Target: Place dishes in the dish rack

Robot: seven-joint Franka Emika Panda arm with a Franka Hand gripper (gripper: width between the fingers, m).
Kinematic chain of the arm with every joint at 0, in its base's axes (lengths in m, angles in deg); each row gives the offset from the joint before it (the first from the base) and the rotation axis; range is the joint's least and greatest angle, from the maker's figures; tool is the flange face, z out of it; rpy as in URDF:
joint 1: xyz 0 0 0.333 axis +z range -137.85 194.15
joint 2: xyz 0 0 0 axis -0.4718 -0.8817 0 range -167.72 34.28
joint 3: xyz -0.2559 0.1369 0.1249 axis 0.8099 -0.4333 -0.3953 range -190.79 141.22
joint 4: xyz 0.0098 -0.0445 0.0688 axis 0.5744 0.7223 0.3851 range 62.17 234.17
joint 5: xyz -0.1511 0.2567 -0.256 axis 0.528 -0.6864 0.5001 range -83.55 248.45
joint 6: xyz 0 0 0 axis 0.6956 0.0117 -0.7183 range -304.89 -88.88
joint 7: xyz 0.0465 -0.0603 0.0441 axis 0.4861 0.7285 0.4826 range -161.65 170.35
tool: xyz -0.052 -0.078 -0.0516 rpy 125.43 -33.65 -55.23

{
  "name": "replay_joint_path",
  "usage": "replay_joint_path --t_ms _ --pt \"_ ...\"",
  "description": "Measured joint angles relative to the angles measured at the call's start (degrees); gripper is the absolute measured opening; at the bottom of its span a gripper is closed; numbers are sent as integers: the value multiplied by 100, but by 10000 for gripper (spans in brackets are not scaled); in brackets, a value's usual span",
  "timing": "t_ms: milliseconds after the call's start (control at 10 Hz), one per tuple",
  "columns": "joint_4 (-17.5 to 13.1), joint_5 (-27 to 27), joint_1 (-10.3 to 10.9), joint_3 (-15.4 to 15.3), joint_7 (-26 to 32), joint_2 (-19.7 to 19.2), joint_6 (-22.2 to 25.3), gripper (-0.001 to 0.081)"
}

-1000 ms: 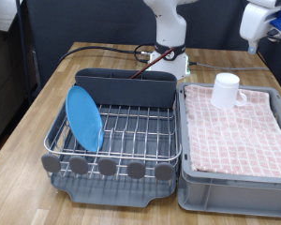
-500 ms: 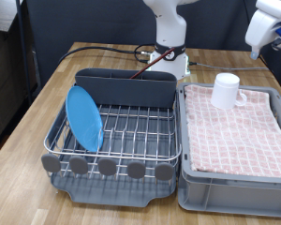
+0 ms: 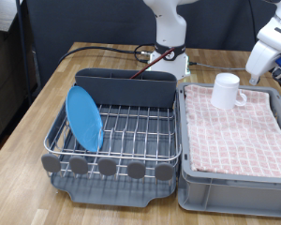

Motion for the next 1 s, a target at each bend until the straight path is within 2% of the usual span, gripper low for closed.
replay_joint_path --t_ms 300,1000 --pt "-115 212 4 -64 86 -248 91 803" --pt "-147 363 4 -131 84 -872 -218 803"
